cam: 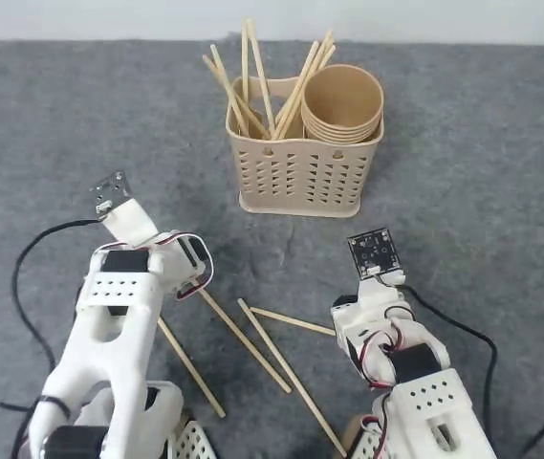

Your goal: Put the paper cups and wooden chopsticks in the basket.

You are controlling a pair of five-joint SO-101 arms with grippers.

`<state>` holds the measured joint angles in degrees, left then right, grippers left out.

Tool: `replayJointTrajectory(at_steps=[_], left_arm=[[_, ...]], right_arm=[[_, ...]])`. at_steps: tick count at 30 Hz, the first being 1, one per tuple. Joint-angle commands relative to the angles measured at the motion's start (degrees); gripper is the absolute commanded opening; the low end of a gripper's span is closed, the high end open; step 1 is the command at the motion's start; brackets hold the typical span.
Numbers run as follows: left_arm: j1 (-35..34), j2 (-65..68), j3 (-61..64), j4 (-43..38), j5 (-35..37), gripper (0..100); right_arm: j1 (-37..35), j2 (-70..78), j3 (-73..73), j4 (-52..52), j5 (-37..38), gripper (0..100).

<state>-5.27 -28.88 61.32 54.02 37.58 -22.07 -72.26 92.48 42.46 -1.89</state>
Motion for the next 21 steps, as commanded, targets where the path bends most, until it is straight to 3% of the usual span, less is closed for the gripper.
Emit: replayJointTrajectory(at_steps=[1,12,14,17,21], left_arm=[[0.3,3.7,-1.8,-1.2,1.0,21],[0.3,23.4,-12.4,-2.7,3.4,21],[0.4,24.4,-12.8,-3.2,3.9,17],[0.4,24.5,-12.9,-3.3,3.8,1],[0.3,24.5,-12.9,-3.3,3.6,1]], right_arm=[[0.4,-1.1,-0.5,0.5,1.1,0.8],[0.7,-1.1,-0.5,0.5,1.1,0.8],[0.7,-1.1,-0.5,0.3,1.1,0.8],[0.7,-1.1,-0.5,0.0,1.1,0.8],[0.7,-1.1,-0.5,0.0,1.1,0.8]])
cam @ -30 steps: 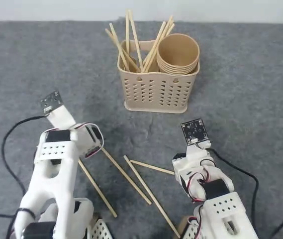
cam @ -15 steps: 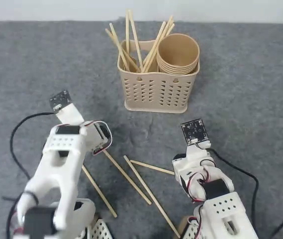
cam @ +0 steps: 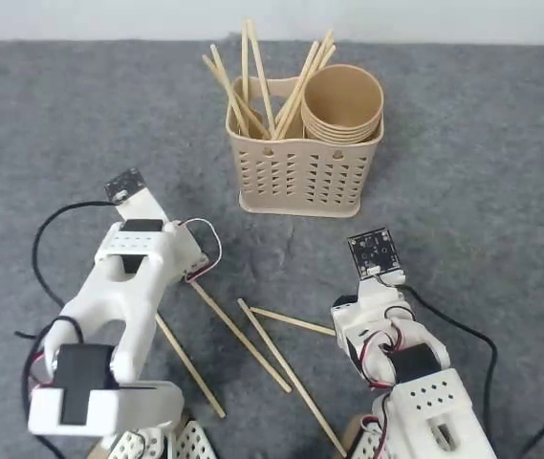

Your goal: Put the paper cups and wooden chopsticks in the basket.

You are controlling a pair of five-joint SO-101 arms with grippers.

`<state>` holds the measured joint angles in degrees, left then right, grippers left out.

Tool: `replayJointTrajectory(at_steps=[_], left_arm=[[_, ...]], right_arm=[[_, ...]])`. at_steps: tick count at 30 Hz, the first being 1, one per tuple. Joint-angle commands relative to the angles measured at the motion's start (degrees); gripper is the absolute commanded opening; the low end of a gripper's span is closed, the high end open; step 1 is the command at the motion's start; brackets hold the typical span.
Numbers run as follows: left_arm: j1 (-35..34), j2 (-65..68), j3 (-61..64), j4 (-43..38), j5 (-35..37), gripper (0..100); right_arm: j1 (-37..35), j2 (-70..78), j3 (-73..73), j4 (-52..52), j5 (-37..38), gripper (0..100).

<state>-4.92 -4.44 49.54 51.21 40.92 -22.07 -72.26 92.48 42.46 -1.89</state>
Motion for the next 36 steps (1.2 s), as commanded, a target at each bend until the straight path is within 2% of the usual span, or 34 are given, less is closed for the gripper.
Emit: replayJointTrajectory(at_steps=[1,6,10,14,19,26,30,32,36], left_arm=[[-0.1,0.1,-1.1,-0.3,0.3,1],[-0.1,0.0,-3.0,1.0,0.2,1],[-0.1,-3.2,-8.5,7.4,0.2,1],[-0.2,-12.8,-14.2,13.0,0.0,1],[-0.2,-28.2,-20.7,14.2,-2.6,1],[-0.2,-44.1,-22.8,7.7,-11.7,1],[-0.1,-49.1,-22.8,2.5,-14.2,1],[0.0,-50.5,-22.6,-3.2,-14.4,1],[0.3,-50.8,-22.4,-20.1,-14.5,1]], right_arm=[[0.7,-1.1,-0.5,0.0,1.1,0.8],[0.7,-1.1,-0.6,0.0,1.1,0.8],[0.7,-1.1,-0.6,0.0,1.1,0.8],[0.7,-1.1,-0.6,0.0,1.1,0.8],[0.7,-1.1,-0.6,0.0,1.1,0.8],[0.7,-1.1,-0.6,0.0,1.1,0.8],[0.7,-1.1,-0.6,0.0,1.1,0.8],[0.7,-1.1,-0.6,0.0,1.1,0.8],[0.7,-1.1,-0.6,0.0,1.1,0.8]])
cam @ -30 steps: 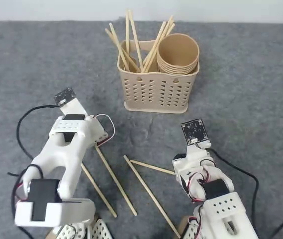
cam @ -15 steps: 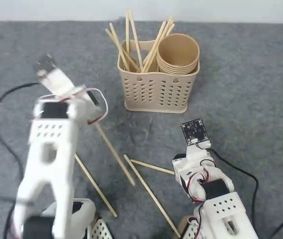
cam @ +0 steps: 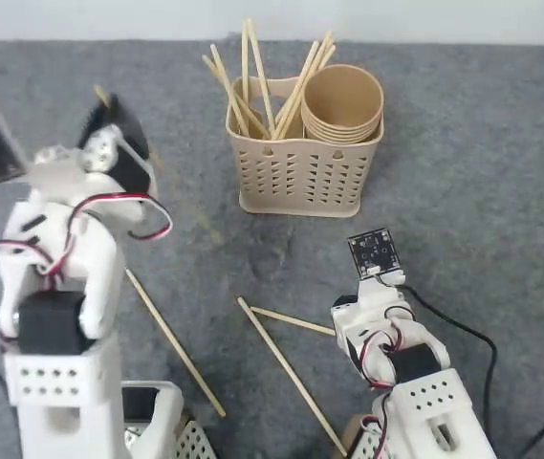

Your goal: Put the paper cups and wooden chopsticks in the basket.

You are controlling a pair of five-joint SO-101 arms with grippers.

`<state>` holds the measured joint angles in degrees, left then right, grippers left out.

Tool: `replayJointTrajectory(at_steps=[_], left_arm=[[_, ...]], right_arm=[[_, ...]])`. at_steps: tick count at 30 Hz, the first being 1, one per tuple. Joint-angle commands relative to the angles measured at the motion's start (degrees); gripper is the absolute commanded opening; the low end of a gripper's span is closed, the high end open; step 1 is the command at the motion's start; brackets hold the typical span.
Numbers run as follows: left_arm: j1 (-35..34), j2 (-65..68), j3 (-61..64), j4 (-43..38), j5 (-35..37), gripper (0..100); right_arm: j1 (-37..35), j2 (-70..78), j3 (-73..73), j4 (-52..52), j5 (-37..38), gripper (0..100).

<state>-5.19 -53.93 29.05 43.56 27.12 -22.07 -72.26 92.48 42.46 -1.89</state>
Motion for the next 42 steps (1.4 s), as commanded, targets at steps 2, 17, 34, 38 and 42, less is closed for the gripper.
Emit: replayJointTrajectory(at_steps=[2,17,34,38,42], left_arm=[[0.8,-1.3,-0.7,-21.9,-0.8,1],[14.2,13.7,-4.7,-38.3,-11.8,1],[12.7,25.8,-8.2,-28.0,-11.5,4],[12.6,25.2,-6.6,-27.8,-11.3,18],[12.2,25.1,-6.9,-26.6,-7.8,22]], right_arm=[[0.7,-1.1,-0.6,0.0,1.1,0.8],[0.8,-1.1,-0.6,0.0,1.1,0.8],[0.8,-1.1,-0.4,-1.7,1.1,0.8],[0.8,-1.1,-0.4,-1.6,1.1,0.8],[0.9,-1.1,-0.4,-1.5,1.1,0.8]])
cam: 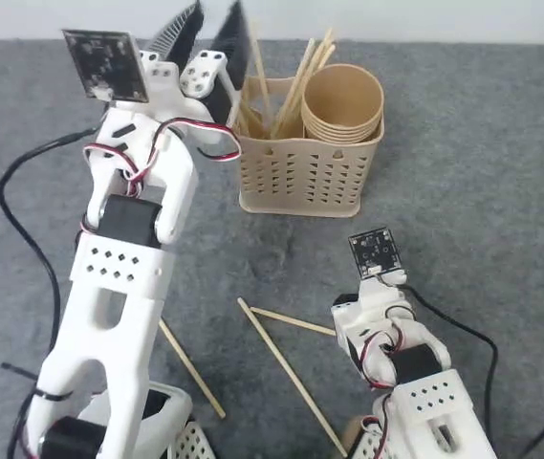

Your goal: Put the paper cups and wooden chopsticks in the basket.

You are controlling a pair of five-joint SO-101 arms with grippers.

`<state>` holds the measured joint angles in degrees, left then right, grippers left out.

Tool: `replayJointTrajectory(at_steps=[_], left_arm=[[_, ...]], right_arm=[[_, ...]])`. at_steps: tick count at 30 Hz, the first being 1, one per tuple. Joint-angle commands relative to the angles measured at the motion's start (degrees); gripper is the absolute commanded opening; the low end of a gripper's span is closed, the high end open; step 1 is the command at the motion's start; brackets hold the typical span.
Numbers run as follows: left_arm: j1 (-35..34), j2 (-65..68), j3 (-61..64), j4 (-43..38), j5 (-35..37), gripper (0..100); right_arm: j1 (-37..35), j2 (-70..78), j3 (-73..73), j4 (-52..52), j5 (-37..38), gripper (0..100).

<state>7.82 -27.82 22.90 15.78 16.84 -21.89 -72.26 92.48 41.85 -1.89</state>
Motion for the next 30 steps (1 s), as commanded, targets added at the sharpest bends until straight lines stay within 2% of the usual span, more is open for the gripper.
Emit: replayJointTrajectory(at_steps=[1,4,7,11,17,22,30], left_arm=[[-1.6,-1.5,-1.2,2.7,2.5,22],[-3.3,-4.2,-2.6,11.3,2.9,19],[-6.6,-8.2,-3.6,23.6,3.6,18],[-13.9,-12.3,-3.4,40.6,8.1,18],[-24.1,-12.5,-0.4,60.4,8.3,18],[-27.6,-12.5,9.4,66.4,8.3,18],[-27.8,-9.1,24.5,66.9,8.1,18]], right_arm=[[1.2,-1.1,-0.4,-0.9,1.1,0.8],[1.8,-1.1,-0.4,-1.0,1.1,0.8],[1.8,-1.1,-0.4,-1.2,1.1,0.8],[1.8,-1.1,-0.4,-1.3,1.1,0.8],[1.5,-1.1,-0.4,-1.4,1.1,0.8],[1.5,-1.1,-0.4,-1.2,1.1,0.8],[1.7,-1.1,-0.4,-0.9,1.0,0.8]])
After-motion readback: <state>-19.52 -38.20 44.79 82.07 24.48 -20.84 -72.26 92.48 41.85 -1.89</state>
